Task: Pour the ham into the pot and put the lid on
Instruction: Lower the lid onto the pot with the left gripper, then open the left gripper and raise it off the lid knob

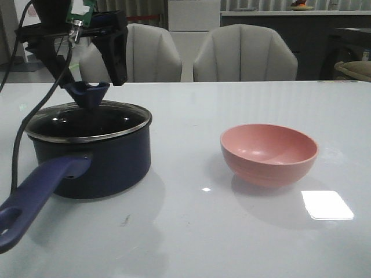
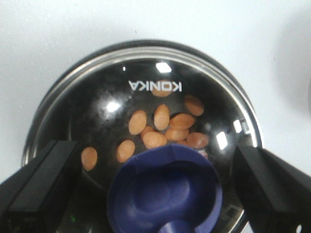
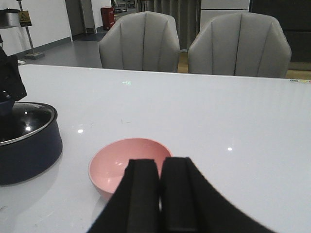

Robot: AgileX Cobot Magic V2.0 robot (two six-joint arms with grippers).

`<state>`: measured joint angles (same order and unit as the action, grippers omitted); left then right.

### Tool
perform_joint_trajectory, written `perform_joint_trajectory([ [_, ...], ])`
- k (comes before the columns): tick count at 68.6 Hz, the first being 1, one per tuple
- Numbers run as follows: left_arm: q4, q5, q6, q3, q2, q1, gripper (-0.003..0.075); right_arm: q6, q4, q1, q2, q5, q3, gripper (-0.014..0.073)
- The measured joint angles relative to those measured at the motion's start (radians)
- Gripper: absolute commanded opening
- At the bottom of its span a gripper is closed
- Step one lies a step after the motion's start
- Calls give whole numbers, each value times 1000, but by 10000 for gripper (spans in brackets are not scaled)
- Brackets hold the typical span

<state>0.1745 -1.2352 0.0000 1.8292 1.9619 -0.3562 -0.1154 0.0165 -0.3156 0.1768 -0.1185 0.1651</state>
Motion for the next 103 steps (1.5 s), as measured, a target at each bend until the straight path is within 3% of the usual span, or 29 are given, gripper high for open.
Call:
perform_joint_trajectory([
  [13,-40,11,5,21,-57,2,659,0,0,0,0,0,0,162],
  [30,-57,90,24,-80,-312,2,659,0,0,0,0,0,0,162],
  [76,-76,611,62,-978,-1326,2,643,0,0,0,0,0,0,162],
  [87,-76,673,63,-1158,-1533,2,488,0,0,0,0,0,0,162],
  [103,-76,692,63,-1312,-1733,2,102,0,0,0,0,0,0,162],
])
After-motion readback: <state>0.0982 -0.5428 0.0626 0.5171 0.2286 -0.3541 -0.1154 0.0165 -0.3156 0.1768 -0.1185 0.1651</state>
